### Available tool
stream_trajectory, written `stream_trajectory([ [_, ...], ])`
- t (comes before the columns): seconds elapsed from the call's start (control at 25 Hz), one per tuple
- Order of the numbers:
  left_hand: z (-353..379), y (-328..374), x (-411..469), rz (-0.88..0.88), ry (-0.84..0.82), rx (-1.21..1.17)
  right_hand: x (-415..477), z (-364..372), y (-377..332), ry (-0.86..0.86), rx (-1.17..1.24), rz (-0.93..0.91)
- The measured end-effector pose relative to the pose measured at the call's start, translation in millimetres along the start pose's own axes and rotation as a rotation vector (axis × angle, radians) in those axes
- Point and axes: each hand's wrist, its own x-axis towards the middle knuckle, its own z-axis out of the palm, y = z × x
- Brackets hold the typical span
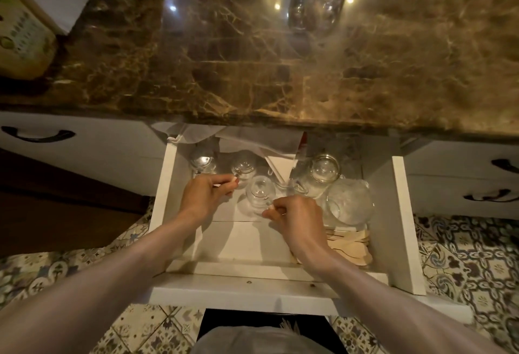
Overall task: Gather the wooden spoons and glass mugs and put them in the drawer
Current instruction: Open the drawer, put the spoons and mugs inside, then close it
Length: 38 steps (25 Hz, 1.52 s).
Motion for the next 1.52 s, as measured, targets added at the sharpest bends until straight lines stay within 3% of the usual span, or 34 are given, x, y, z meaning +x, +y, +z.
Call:
stream_trajectory([
  [0.2, -1, 0, 11, -0.038, -0.022, -0.163, 12, 5, 1, 0.109, 0.053, 0.033],
  [0.44, 2, -5, 18, 0.062, 0.070, 0.153, 16, 11, 2, 0.102, 0.068, 0.021],
  [0.68, 2, 2, 9, 0.052, 0.037, 0.262, 25, 7, 1, 0.009, 0.005, 0.117],
  [0.8, -1, 17, 5, 0.016, -0.066, 0.455, 22, 4, -7, -0.038, -0.057, 0.151],
  [1.0, -36, 57, -23, 0.020, -0.374, 0.766, -3, -41, -28, -0.419, -0.264, 0.135],
  [1.12, -61, 114, -36, 0.138, -0.487, 0.579, 0, -104, -52, -0.509, -0.092, 0.120],
  [1.2, -67, 156, -30, 0.273, -0.414, 0.365, 21, -147, -68, -0.357, 0.043, 0.083],
  [1.36, -60, 221, 11, 0.497, -0.102, 0.034, 75, -206, -84, 0.130, 0.319, -0.042],
  [1.52, -39, 259, 61, 0.640, 0.135, -0.104, 124, -232, -96, 0.345, 0.470, -0.101],
])
